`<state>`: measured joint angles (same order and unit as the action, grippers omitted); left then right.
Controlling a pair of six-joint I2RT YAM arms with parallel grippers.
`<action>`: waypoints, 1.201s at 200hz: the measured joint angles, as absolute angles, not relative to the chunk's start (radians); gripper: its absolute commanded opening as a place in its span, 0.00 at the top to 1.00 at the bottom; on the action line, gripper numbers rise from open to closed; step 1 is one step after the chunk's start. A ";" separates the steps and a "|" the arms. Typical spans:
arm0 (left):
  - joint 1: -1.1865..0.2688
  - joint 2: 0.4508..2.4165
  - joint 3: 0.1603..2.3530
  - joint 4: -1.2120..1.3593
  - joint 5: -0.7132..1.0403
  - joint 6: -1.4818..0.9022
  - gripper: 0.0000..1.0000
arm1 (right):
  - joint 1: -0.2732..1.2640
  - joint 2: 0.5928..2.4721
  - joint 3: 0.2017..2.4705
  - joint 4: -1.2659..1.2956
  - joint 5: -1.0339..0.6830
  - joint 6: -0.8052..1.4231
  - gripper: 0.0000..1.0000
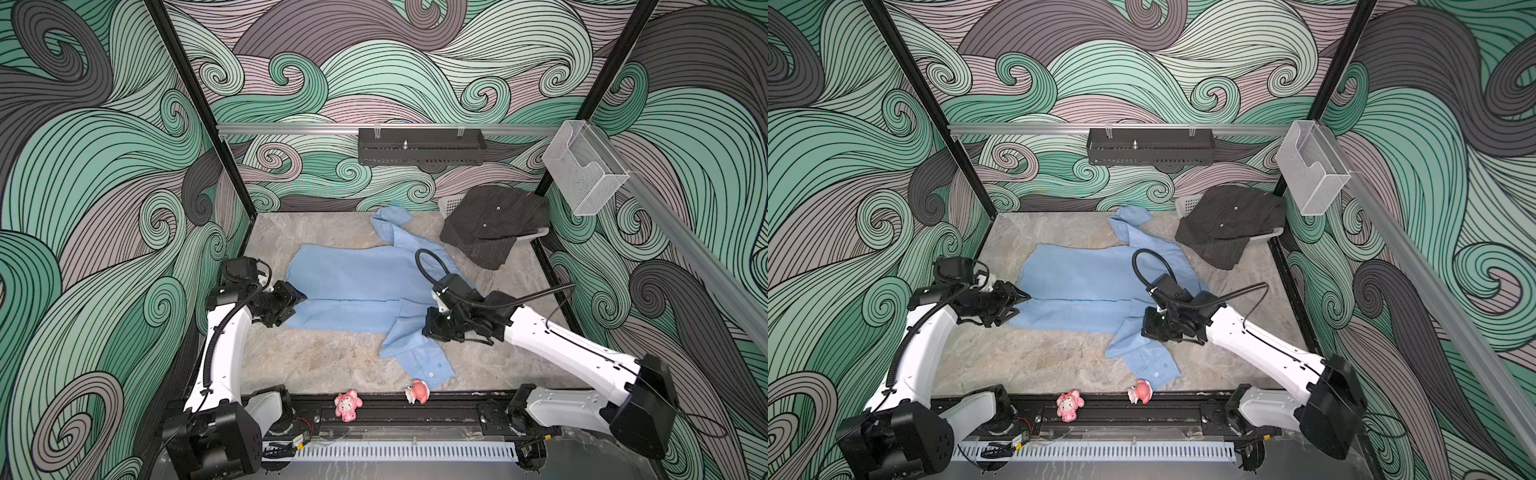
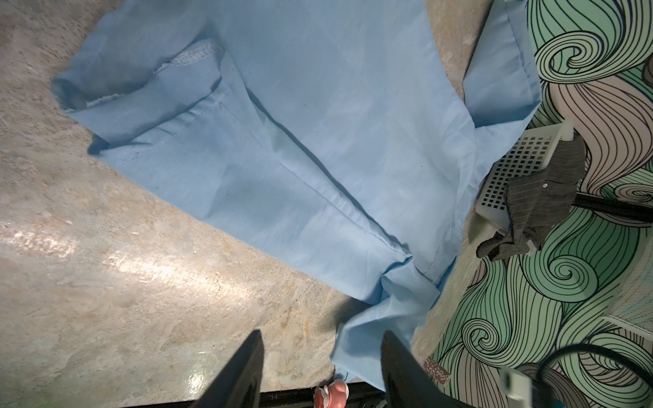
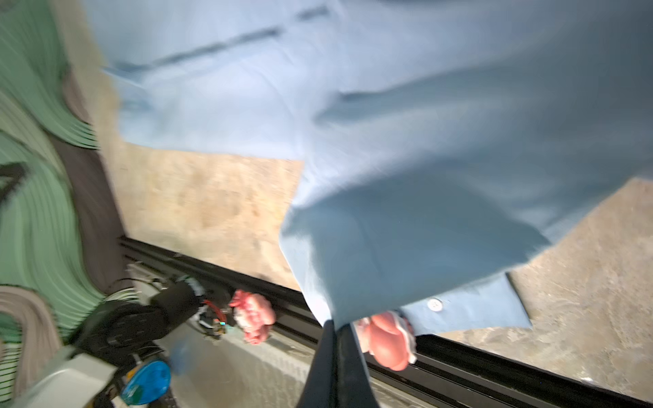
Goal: Fold and stack the long sleeve shirts
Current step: 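Fold the sleeve across the shirt body toward the far edge with the right gripper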
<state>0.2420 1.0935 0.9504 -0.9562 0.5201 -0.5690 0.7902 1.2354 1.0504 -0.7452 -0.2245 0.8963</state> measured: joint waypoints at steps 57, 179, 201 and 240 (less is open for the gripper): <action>0.242 1.121 0.982 -0.938 0.522 -0.579 0.44 | 0.652 1.387 1.280 -0.752 -0.334 0.873 1.00; 0.173 1.195 1.049 -0.850 0.535 -0.660 0.44 | 0.429 1.624 1.215 -0.119 -0.556 1.258 0.95; 0.109 1.201 1.049 -0.833 0.532 -0.682 0.44 | 0.387 1.667 1.213 -0.173 -0.537 1.192 0.65; -0.085 1.196 1.035 -0.752 0.489 -0.768 0.44 | 0.345 1.671 1.213 -0.384 -0.446 0.991 0.47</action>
